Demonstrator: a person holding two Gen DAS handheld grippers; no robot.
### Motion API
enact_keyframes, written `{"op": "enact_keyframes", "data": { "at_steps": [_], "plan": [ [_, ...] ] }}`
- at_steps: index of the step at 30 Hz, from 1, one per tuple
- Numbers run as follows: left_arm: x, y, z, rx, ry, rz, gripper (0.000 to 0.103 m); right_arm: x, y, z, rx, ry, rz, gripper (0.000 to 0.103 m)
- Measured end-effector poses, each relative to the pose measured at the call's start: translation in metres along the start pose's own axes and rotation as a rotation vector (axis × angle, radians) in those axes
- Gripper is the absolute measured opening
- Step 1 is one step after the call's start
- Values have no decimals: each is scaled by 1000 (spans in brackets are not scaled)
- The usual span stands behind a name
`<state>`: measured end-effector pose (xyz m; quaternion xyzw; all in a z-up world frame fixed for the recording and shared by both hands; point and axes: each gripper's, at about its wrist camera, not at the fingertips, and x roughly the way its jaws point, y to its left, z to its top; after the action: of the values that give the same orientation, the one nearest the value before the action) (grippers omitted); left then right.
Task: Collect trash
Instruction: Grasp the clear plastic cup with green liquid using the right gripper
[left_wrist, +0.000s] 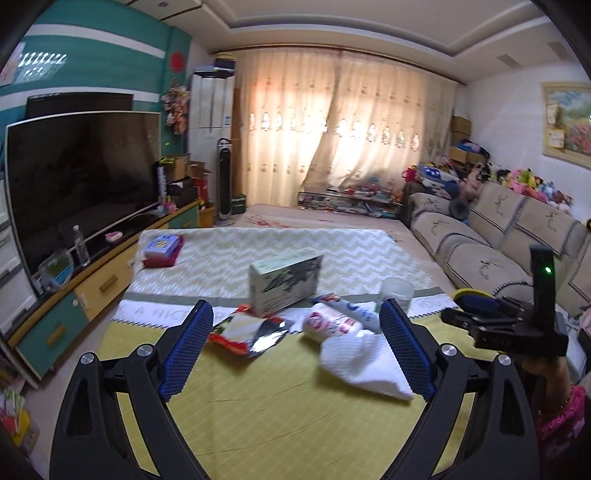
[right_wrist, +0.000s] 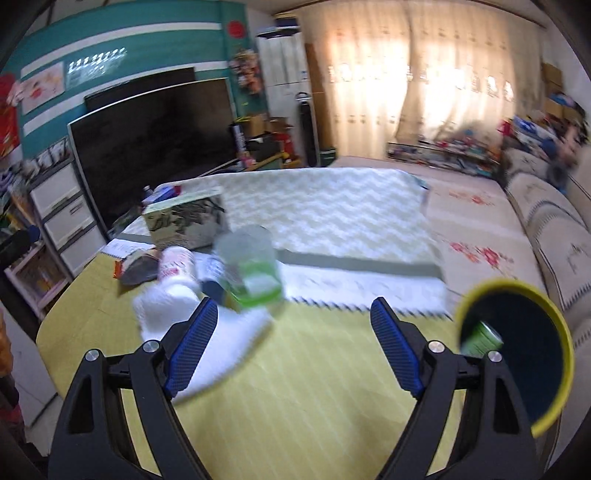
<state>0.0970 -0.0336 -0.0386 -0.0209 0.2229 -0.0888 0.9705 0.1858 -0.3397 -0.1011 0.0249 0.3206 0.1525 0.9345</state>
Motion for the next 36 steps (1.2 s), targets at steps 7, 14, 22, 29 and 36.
{"op": "enact_keyframes", "data": {
  "at_steps": [7, 14, 22, 29, 36],
  "plan": [
    [1, -3, -5, -16, 5, 0, 90, 44, 24, 18, -33, 38, 16, 80],
    [7, -6, -7, -25, 19, -5, 90, 72, 17, 28, 0, 73, 27, 78],
    [21, -5, -15, -35, 53, -19, 90, 82, 20, 31, -10, 103, 47, 60],
    [26, -2, -18, -47, 66, -18, 90, 71, 22, 32, 4, 74, 37, 50],
    [28, -5, -21, -42, 73, -27, 90, 43, 15, 36, 38, 8, 2, 50]
  ]
}}
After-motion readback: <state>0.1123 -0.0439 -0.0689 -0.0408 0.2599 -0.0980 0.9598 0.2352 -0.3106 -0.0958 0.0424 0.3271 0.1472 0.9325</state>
